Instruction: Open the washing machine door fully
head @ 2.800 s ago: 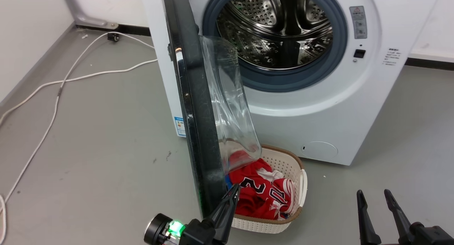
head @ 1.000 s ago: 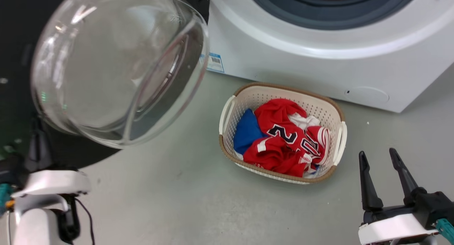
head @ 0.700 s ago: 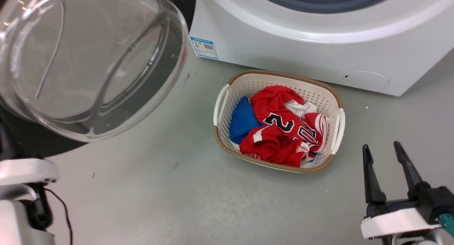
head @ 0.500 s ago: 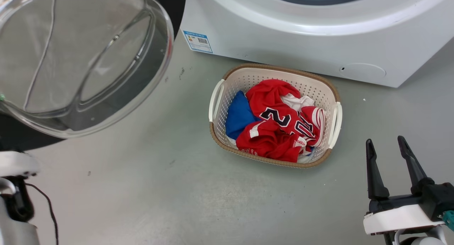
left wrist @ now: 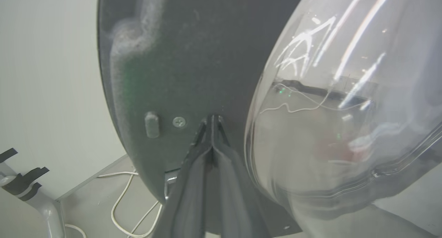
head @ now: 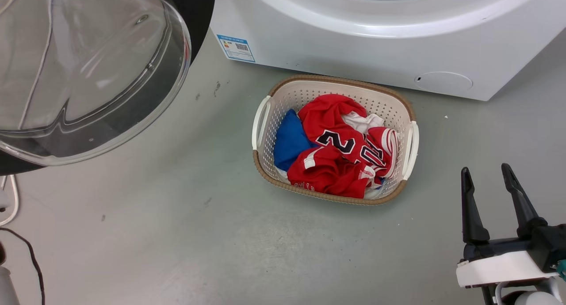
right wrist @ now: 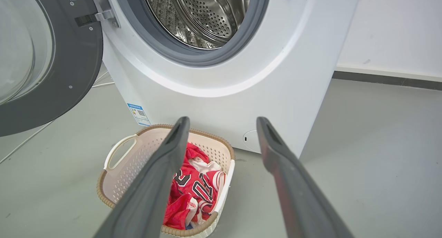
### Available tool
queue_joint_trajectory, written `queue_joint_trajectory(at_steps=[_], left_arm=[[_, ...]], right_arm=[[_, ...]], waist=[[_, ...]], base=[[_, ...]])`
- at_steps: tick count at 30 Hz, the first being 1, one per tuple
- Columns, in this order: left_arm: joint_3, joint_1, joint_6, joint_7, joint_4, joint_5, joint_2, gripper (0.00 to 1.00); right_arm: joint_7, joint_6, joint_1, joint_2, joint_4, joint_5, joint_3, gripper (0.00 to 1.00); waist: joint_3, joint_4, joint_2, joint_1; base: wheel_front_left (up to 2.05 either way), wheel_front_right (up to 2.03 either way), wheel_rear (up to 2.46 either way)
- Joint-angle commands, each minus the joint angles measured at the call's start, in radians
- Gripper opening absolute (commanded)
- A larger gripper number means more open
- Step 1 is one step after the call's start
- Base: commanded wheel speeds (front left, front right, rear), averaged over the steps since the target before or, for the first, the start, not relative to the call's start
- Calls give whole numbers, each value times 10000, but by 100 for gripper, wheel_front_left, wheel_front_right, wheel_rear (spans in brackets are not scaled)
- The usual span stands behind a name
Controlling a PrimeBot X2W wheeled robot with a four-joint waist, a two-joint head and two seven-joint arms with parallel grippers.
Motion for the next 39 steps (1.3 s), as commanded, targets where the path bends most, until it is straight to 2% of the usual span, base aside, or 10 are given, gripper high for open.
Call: queue_joint_trajectory(at_steps=[1, 8, 21, 25, 39], left_arm=[[73, -150, -24, 26, 113, 37, 75, 0], [258, -59, -206, 25, 236, 255, 67, 0], [177, 1487, -389, 3, -1501, 830, -436, 0], [-193, 2019, -389, 5, -2227, 1012, -625, 0], [-2384, 3993, -396, 5, -4970, 1890, -2110, 0]], right_arm=[[-17, -3, -103, 26, -62, 28, -7, 100], [-17, -3, 8, 26, 3, 138, 24, 100], [-17, -3, 501, 26, 178, 720, 214, 100], [-17, -3, 680, 26, 192, 880, 189, 100], [-17, -3, 1355, 24, -263, 915, -29, 100]], waist=[[-20, -22, 0, -1], [-291, -116, 0, -1], [-1730, -283, 0, -1], [-2243, -302, 0, -1], [-3503, -702, 0, -1]], base=[[0, 0, 0], [0, 0, 0], [0, 0, 0], [0, 0, 0], [0, 0, 0]])
